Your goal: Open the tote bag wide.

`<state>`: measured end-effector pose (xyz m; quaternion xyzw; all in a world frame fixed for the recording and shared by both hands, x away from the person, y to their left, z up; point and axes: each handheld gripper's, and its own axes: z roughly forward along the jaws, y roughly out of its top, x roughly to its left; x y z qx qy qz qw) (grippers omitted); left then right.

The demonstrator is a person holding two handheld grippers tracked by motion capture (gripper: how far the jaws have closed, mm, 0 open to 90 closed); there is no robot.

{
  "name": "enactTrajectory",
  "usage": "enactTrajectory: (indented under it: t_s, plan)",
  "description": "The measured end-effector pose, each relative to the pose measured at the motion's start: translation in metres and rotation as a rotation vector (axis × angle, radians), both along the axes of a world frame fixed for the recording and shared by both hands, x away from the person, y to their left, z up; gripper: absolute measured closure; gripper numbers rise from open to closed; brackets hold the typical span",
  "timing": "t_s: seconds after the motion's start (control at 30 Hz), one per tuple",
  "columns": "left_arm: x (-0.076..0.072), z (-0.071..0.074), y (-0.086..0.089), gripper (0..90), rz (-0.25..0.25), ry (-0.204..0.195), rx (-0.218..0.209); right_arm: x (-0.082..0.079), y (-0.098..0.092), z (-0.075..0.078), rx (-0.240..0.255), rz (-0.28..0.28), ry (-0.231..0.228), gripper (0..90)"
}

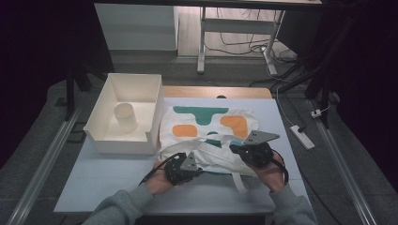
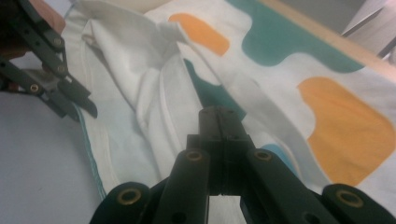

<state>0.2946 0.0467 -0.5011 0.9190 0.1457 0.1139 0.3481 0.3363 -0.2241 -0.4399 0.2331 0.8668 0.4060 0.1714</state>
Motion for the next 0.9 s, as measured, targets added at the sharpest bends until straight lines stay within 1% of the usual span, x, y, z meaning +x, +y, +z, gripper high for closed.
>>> enactTrajectory:
  t_s: [0.07,0.17,0.2,0.23,0.37,0.47,0.57,0.63,0.67,0.73,0.83,0.9]
  plan:
    - [0.0,0.0,0.0,86.9,-0.002,0.001,0.0,0.003,0.002,-0.005,-0.01,0.009,0.031,76.6]
    - [0.0,0.0,0.0,86.8,-0.006,0.002,-0.003,0.004,0.008,-0.013,-0.031,0.031,0.056,67.9]
    - [0.0,0.0,0.001,86.9,-0.007,0.004,-0.008,0.004,0.01,-0.015,-0.035,0.037,0.06,63.4]
    - [0.0,0.0,0.001,86.9,-0.012,0.005,-0.01,0.004,0.012,-0.016,-0.043,0.033,0.053,59.3]
    - [-0.004,0.002,0.002,87.0,-0.04,-0.001,-0.017,0.003,0.022,-0.02,-0.083,0.03,0.029,48.8]
    - [-0.008,0.003,0.003,87.0,-0.062,0.004,-0.021,0.008,0.027,-0.025,-0.107,0.045,0.05,44.6]
    - [-0.009,0.002,0.004,87.0,-0.07,0.011,-0.02,0.013,0.033,-0.033,-0.131,0.069,0.103,43.7]
    - [-0.009,0.002,0.004,87.0,-0.072,0.012,-0.016,0.014,0.036,-0.039,-0.138,0.088,0.141,45.0]
    - [-0.009,0.001,0.004,87.1,-0.074,0.013,-0.015,0.014,0.038,-0.041,-0.145,0.094,0.15,46.4]
    - [-0.009,0.001,0.004,87.0,-0.077,0.014,-0.013,0.013,0.039,-0.045,-0.158,0.104,0.161,52.0]
    - [-0.009,0.0,0.004,87.0,-0.077,0.016,-0.015,0.013,0.041,-0.049,-0.168,0.123,0.194,61.9]
    - [-0.009,0.001,0.005,87.0,-0.077,0.022,-0.017,0.012,0.041,-0.048,-0.173,0.14,0.203,72.5]
